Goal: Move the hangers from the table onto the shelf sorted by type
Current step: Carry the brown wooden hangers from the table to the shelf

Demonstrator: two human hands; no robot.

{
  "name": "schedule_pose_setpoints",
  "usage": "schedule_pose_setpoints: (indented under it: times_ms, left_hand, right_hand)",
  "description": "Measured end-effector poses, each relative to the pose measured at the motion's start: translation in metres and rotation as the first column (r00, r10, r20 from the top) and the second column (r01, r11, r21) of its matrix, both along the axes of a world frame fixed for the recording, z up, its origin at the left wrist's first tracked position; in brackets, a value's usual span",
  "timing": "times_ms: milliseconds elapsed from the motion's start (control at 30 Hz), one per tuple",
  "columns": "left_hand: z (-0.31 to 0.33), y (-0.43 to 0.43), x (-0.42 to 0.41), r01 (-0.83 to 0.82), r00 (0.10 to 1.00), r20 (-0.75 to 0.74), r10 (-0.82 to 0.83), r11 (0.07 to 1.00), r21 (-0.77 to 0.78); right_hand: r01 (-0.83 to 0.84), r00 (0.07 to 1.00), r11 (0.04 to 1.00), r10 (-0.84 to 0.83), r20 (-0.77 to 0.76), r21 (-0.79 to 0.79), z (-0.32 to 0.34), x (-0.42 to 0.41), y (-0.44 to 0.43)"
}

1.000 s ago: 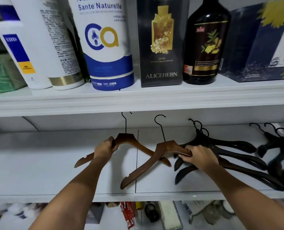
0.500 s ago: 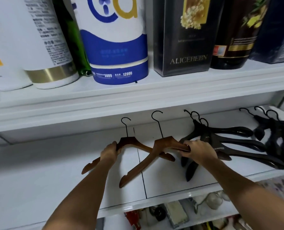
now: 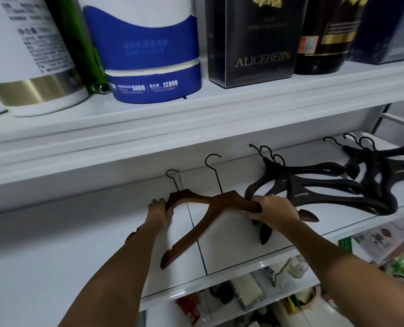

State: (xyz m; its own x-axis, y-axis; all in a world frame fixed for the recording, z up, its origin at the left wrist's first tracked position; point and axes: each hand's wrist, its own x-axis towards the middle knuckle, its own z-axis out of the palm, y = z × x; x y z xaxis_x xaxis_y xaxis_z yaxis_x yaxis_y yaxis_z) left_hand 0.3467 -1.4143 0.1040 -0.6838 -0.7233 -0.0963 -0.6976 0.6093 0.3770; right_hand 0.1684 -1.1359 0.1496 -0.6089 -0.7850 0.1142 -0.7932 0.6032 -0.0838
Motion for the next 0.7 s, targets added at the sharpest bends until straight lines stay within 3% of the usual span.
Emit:
schedule_pose_setpoints:
  times_ms: [133, 467, 700]
  left_hand:
    - [0.007, -0.007, -0.001, -0.012, 0.997, 0.076, 0.017, 0.998, -0.063]
    - [0.018, -0.015, 0.023, -0.050, 0.997, -0.059, 0.046, 0.997, -0.052]
    - [0.019, -0.007, 0.049, 0.014, 1.000, 0.016, -0.011, 0.985, -0.171]
  right_hand:
    - [-0.004, 1.000, 1.000, 0.004, -0.011, 0.014, 0.000, 0.002, -0.003]
    - [-0.103, 0.994, 0.995, 0.104, 0.045, -0.013, 0.000, 0.021, -0.058]
    - [-0.124, 0.982, 0.990, 0.131, 0.135, -0.061, -0.020, 0.048, -0.103]
